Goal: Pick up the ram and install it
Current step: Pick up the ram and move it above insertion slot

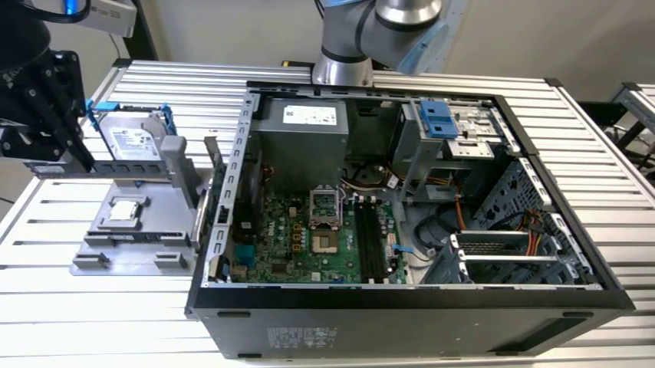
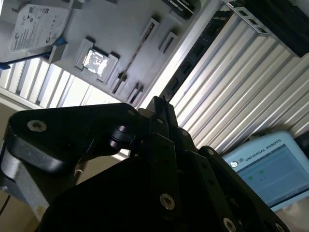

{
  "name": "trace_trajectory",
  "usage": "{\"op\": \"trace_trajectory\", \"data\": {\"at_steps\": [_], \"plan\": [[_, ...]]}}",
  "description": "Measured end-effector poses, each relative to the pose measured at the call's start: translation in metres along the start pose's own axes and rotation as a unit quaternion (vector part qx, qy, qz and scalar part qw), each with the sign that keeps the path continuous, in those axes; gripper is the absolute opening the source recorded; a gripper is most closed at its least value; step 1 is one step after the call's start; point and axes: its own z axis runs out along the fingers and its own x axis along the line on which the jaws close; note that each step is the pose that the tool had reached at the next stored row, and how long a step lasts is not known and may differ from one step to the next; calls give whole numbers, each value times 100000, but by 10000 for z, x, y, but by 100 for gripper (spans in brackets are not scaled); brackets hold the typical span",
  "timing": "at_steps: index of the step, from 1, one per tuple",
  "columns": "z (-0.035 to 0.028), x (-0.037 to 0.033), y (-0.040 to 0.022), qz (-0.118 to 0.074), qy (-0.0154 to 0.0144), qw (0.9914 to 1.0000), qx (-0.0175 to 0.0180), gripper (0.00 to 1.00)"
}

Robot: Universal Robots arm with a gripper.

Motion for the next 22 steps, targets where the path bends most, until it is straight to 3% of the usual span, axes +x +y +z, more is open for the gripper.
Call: {"op": "trace_trajectory", "data": {"at_steps": [22], "plan": [[-4, 3, -258, 5, 0, 100000, 0, 0]]}}
